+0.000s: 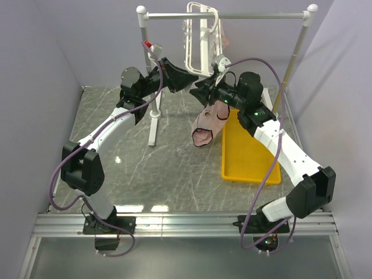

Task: Clip the underwear to the hanger
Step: Open the clamp at the hanger.

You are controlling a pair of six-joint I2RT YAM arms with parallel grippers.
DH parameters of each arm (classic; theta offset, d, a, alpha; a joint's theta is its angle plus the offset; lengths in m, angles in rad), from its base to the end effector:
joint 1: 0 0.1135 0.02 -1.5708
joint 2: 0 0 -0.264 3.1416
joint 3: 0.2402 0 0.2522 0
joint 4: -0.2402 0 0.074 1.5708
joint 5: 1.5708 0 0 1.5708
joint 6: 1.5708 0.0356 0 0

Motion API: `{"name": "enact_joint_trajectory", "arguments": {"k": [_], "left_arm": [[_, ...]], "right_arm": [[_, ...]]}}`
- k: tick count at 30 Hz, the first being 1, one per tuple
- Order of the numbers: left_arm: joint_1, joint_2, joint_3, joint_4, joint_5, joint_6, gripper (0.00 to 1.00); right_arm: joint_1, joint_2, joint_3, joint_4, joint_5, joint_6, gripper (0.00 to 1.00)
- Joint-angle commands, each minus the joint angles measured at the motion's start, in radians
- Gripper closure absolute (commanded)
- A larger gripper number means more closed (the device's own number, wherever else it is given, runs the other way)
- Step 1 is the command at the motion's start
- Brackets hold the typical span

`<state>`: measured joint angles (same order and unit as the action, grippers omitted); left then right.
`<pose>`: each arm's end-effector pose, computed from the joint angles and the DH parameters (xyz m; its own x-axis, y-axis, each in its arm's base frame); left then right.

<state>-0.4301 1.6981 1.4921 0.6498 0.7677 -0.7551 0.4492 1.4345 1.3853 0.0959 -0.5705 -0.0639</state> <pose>0.3492 -0.1874 0.4268 -0.3121 -0.3993 -0.8620 0.9011 0.1631 -0.4018 0.2940 0.1630 0.4278 0.0963 -0.0132 -0.9953 -0.8470 0.5241 -0.0889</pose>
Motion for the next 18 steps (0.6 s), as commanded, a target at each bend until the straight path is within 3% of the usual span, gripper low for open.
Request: {"name": "enact_joint_trajectory", "arguments": {"k": [1, 7, 18], "left_arm": [[0.001, -0.009, 0.034, 0.027, -0.031, -0.006, 0.98], [-0.004, -0.003, 0.045, 0.022, -0.065, 0.005, 0.99], [-0.03, 0.009, 0.068, -0.002, -0.131, 0.04, 0.98]], "right_arm": [[0.003, -0.037, 0.029, 0.018, -0.044, 0.022, 0.5], [0.008, -0.043, 0.034, 0.016, -0.054, 0.053, 0.47], [0.051, -0.023, 0.055, 0.056, 0.0, 0.125, 0.51]]}}
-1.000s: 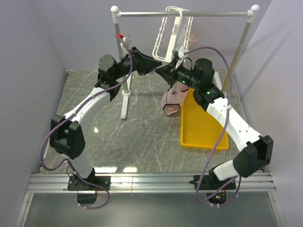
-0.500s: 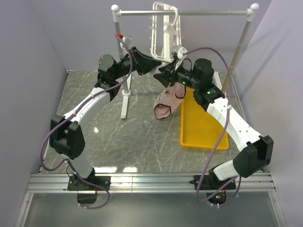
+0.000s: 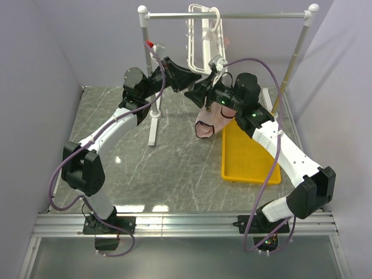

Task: Clip the underwear to the hanger
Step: Open the clamp at the hanger.

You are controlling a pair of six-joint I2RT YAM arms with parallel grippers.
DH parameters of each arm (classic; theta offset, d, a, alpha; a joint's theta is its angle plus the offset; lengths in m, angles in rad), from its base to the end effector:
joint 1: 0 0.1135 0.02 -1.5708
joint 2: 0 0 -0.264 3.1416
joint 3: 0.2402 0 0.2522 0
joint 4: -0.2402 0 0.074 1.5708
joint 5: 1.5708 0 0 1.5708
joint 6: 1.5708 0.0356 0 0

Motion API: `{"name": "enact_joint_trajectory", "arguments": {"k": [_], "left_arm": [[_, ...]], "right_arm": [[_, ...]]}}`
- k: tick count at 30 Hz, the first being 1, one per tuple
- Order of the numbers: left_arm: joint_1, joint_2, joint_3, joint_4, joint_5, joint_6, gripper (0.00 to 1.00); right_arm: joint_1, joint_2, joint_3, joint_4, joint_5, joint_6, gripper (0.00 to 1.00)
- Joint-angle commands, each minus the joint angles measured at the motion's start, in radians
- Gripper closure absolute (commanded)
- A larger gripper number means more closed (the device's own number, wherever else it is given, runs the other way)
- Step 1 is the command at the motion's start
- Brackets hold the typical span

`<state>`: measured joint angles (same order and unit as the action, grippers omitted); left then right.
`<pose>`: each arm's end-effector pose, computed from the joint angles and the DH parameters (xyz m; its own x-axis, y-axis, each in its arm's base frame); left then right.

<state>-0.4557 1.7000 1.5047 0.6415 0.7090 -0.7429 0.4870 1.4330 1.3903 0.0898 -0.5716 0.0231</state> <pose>0.3464 -0.1956 0.4302 -0.2973 -0.4261 -0.8545 0.8966 0.1831 -0.4033 0.2869 0.1737 0.4294 0.0215 0.0334 -0.9992 -0.8719 0.4897 -0.0024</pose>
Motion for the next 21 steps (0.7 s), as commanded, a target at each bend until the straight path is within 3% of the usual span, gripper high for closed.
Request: {"name": "enact_joint_trajectory", "arguments": {"k": [1, 4, 6, 12, 16, 19, 20, 21], "left_arm": [[-0.003, 0.01, 0.055, 0.007, -0.074, 0.027, 0.97], [-0.005, 0.012, 0.057, 0.012, -0.071, 0.016, 0.97], [-0.008, 0.013, 0.052, 0.014, -0.072, 0.016, 0.96], [-0.014, 0.003, 0.034, 0.017, -0.065, 0.011, 0.89], [-0.012, -0.005, 0.025, 0.007, -0.071, 0.017, 0.85], [-0.012, -0.007, 0.025, -0.005, -0.085, 0.022, 0.93], [-0.011, -0.008, 0.025, -0.012, -0.104, 0.02, 0.98], [-0.011, -0.008, 0.028, -0.013, -0.106, 0.017, 0.99]], "right_arm": [[0.016, -0.022, 0.047, 0.065, 0.009, 0.04, 0.51], [0.022, -0.019, 0.047, 0.06, 0.059, 0.014, 0.56], [0.024, -0.017, 0.042, 0.067, 0.096, 0.005, 0.66], [0.022, -0.003, 0.047, 0.083, 0.185, 0.011, 0.81], [0.022, -0.006, 0.044, 0.091, 0.205, 0.023, 1.0], [0.019, -0.02, 0.032, 0.093, 0.223, 0.024, 1.0], [0.018, -0.022, 0.029, 0.094, 0.214, 0.044, 0.94], [0.016, -0.025, 0.027, 0.094, 0.201, 0.058, 0.81]]}}
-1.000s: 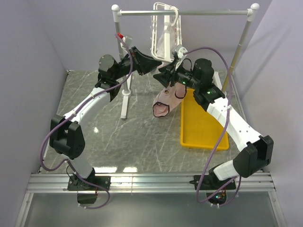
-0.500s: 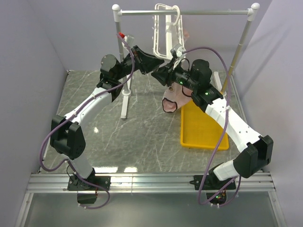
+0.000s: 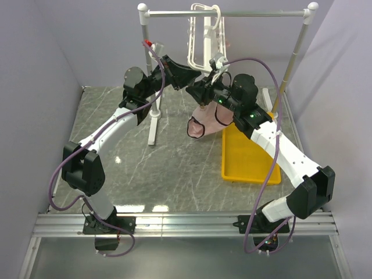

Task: Clip the underwear to the hanger
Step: Open the clamp at the hanger.

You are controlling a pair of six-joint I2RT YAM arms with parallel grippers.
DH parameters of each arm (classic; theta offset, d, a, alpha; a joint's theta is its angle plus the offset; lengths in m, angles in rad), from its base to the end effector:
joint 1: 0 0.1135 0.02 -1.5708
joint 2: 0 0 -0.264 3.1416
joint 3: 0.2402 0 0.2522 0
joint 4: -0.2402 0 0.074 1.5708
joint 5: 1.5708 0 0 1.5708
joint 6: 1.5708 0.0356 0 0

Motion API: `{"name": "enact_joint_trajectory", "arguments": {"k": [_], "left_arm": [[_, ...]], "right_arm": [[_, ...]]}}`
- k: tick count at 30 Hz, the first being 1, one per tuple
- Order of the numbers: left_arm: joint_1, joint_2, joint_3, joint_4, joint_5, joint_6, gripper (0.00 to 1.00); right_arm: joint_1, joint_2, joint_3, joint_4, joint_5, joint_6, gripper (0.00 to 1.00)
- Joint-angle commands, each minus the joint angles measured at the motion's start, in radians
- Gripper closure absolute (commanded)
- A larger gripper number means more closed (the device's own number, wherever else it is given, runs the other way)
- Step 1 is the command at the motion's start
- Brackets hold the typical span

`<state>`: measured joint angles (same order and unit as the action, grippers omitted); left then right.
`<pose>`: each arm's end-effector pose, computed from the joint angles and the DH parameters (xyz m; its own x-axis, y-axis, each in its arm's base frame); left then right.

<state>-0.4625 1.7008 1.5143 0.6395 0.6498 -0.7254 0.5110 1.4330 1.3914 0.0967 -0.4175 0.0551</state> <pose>0.3466 -0.1969 0.4336 -0.2656 -0.4578 -0.8484 0.8900 0.2220 -0.3984 0.2872 0.1776 0.4306 0.0039 0.0599 -0.9982 -0.8016 0.5970 0.0327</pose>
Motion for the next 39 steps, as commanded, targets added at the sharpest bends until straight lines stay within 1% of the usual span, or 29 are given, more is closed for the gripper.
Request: {"name": "enact_joint_trajectory", "arguments": {"k": [1, 3, 6, 9, 11, 12, 13, 14, 16, 17, 20, 22, 25, 29, 34, 39], "left_arm": [[-0.005, -0.003, 0.021, -0.011, -0.047, -0.003, 0.99], [-0.008, 0.0, 0.026, -0.008, -0.053, -0.005, 0.99], [-0.01, 0.005, 0.032, -0.011, -0.05, 0.0, 0.99], [-0.01, 0.0, 0.032, -0.012, -0.05, 0.004, 0.98], [-0.01, -0.001, 0.032, -0.012, -0.05, 0.001, 0.96], [-0.01, -0.001, 0.032, -0.009, -0.05, 0.0, 0.93], [-0.01, 0.0, 0.032, -0.011, -0.049, -0.003, 0.89], [-0.008, 0.0, 0.03, -0.012, -0.05, -0.008, 0.75], [-0.005, -0.003, 0.029, -0.015, -0.047, -0.009, 0.63], [-0.002, -0.003, 0.033, -0.024, -0.044, -0.011, 0.52], [0.019, -0.009, 0.038, -0.037, -0.036, -0.014, 0.4], [0.041, -0.021, 0.037, -0.043, -0.027, -0.014, 0.39], [0.062, -0.044, 0.023, -0.044, 0.016, -0.005, 0.41], [0.065, -0.066, 0.014, -0.057, 0.068, 0.03, 0.41], [0.065, -0.064, 0.009, -0.04, 0.112, 0.02, 0.41], [0.061, -0.046, 0.011, -0.015, 0.143, -0.054, 0.41]], "right_arm": [[-0.008, -0.026, 0.024, 0.09, 0.031, 0.043, 0.61], [0.0, -0.032, 0.017, 0.11, 0.029, 0.083, 0.57], [0.012, -0.019, 0.034, 0.107, 0.094, 0.098, 0.57], [0.012, 0.003, 0.055, 0.088, 0.134, 0.089, 0.62], [0.011, 0.014, 0.066, 0.063, 0.157, 0.078, 0.72], [0.012, 0.015, 0.063, 0.061, 0.158, 0.072, 0.84], [0.011, 0.004, 0.054, 0.069, 0.154, 0.066, 0.9], [0.012, -0.002, 0.032, 0.083, 0.149, 0.054, 1.0], [0.009, -0.022, 0.017, 0.087, 0.128, 0.043, 1.0], [0.008, -0.026, 0.009, 0.089, 0.115, 0.034, 1.0], [0.003, -0.057, -0.034, 0.121, 0.076, -0.024, 1.0], [-0.003, -0.071, -0.049, 0.132, 0.054, -0.044, 1.0], [-0.015, -0.068, -0.046, 0.126, 0.008, -0.046, 1.0], [-0.022, -0.062, -0.035, 0.1, -0.027, -0.092, 1.0], [-0.025, -0.048, -0.011, 0.078, -0.024, -0.107, 1.0], [-0.023, -0.026, 0.015, 0.061, 0.029, -0.11, 1.0]]}}
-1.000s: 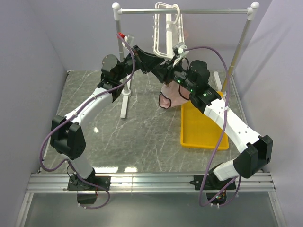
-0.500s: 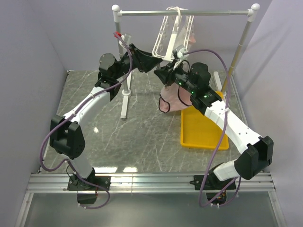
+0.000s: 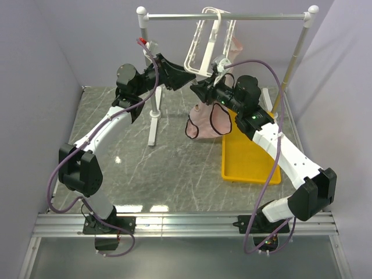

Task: Clip the underwear to the hanger
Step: Open the clamp at the hanger.

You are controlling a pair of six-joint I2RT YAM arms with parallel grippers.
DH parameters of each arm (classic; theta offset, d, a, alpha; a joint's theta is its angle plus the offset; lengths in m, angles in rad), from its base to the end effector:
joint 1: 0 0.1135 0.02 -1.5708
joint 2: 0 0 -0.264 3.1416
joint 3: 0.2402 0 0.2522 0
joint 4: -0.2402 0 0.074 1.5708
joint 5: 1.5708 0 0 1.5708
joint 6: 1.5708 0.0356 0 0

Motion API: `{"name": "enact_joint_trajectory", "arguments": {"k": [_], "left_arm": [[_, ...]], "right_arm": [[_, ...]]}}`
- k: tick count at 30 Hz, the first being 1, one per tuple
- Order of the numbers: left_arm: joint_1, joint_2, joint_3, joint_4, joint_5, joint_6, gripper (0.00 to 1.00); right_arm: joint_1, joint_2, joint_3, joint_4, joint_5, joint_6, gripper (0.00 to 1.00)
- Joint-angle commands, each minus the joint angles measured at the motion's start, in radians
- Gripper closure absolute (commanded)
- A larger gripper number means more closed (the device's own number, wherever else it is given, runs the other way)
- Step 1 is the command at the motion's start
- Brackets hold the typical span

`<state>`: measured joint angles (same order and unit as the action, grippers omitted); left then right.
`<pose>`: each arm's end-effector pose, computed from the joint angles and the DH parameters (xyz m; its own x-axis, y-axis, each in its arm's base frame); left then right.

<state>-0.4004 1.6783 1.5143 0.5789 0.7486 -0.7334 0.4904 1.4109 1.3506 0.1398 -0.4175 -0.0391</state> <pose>0.3510 -0.1749 0.4355 -0.2994 -0.4058 -0.8635 0.8868 0.2157 -0.4088 0.2863 0.1692 0.4277 0.1008 0.0133 -0.9948 -0.7837 0.6170 -0.0711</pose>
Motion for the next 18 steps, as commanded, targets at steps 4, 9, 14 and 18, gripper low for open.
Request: {"name": "enact_joint_trajectory", "arguments": {"k": [4, 9, 14, 18], "left_arm": [[-0.006, -0.023, 0.012, 0.018, 0.017, -0.057, 0.41], [-0.009, -0.011, 0.024, -0.013, -0.003, -0.067, 0.45], [-0.02, 0.011, 0.061, -0.04, -0.018, -0.087, 0.47], [-0.02, 0.023, 0.058, -0.024, -0.029, -0.135, 0.47]], "right_arm": [[-0.001, 0.002, 0.062, 0.026, 0.051, -0.021, 1.0], [0.011, 0.002, 0.064, 0.012, 0.094, -0.05, 1.0], [0.042, -0.001, 0.048, -0.008, 0.152, -0.129, 1.0], [0.068, 0.005, 0.03, -0.011, 0.19, -0.162, 1.0]]}}
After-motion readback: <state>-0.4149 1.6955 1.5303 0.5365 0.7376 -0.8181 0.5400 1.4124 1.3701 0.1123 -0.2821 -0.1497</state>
